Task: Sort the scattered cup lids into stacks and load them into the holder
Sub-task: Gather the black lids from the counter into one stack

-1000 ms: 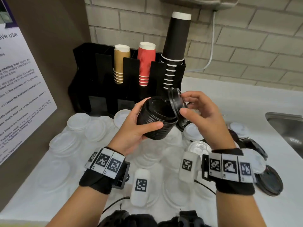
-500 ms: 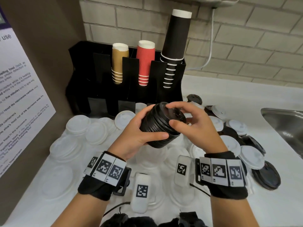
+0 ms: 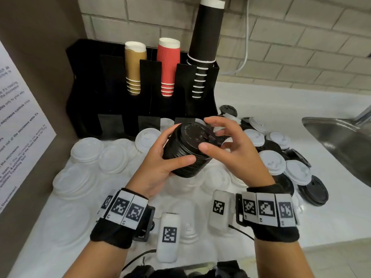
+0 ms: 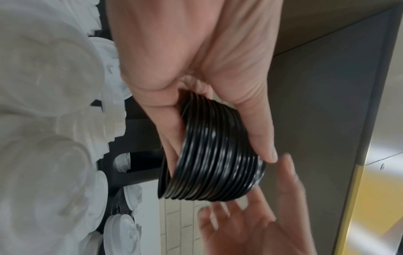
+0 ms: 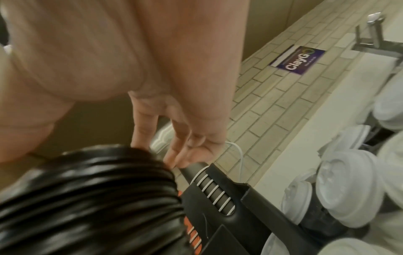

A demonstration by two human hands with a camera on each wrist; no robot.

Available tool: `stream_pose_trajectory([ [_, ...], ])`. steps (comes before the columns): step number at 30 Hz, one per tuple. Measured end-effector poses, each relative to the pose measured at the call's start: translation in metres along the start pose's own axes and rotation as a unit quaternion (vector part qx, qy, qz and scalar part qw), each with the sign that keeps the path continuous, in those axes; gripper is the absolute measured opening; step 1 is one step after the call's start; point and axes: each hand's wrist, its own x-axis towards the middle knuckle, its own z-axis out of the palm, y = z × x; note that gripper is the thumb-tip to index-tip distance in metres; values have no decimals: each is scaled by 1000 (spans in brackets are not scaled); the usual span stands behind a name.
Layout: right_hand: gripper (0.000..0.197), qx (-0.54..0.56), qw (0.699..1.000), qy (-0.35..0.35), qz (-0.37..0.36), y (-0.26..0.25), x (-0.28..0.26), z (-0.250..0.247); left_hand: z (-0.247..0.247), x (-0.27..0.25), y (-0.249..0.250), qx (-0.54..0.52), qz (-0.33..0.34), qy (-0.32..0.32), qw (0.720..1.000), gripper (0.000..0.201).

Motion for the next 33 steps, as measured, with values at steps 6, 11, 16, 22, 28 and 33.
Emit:
stream_pose_trajectory([
  [6,31,-181,950,71,244,34,-5,-44,-9,-1,1,-41,16,28,999,66],
  [11,48,-289,866,-66,403,57,-15,-54,-12,2,6,-44,28,46,998,67],
  [16,51,-269,881,-92,378,60,-11,-51,-5,9,5,-38,32,43,998,71],
  [22,50,-293,911,0,290,63,-9,-76,11,17,-1,-35,38,44,998,72],
  [28,69,-400,836,-52,371,83,-7,-108,23,26,-5,-27,44,49,997,63],
  [33,62,-423,827,-55,367,90,-1,-113,28,30,-7,-30,49,66,996,65],
])
